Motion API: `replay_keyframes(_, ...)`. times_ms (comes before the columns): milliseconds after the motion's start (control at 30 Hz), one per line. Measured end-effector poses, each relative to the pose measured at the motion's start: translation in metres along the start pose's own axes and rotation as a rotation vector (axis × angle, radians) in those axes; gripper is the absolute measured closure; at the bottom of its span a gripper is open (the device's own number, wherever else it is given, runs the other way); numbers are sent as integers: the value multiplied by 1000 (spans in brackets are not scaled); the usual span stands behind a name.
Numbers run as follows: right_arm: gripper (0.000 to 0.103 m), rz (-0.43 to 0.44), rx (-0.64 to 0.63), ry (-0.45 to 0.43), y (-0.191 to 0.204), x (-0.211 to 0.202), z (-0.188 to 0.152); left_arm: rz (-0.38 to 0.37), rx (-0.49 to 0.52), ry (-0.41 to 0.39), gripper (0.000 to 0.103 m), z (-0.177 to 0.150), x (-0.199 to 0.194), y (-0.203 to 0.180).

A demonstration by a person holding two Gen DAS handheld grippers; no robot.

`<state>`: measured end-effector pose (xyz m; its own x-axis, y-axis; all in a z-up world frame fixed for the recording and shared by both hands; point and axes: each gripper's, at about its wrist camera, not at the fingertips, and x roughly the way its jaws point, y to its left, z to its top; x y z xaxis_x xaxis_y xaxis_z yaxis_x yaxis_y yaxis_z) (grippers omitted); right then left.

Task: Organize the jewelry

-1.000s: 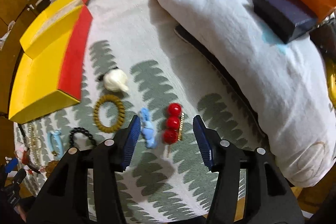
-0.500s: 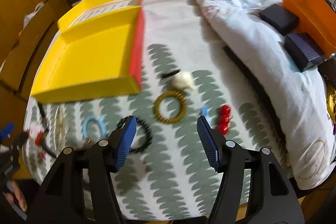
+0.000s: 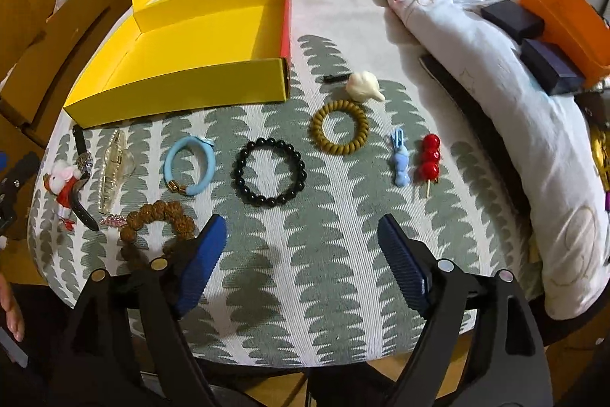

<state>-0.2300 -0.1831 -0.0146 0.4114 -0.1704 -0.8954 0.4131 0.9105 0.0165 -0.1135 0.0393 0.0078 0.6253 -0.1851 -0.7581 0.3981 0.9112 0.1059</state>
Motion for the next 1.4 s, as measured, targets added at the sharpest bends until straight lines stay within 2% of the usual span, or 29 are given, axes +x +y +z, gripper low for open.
replay_keyframes(267, 19, -18, 32, -2, -5, 1, -7, -2, -34, -2, 6, 2, -1, 7)
replay_keyframes(600, 19, -22, 44, -36, -3, -7, -10, -1, -36, -41, 6, 2, -11, 9)
replay_keyframes(1033, 19, -8, 12, -84, 12, -23, -15, -3, -14, -146, 6, 0, -41, 6)
replay_keyframes(1400, 19, -13, -7, -89, 19, -25, -16, -12, 0, -193, 6, -1, -53, 2)
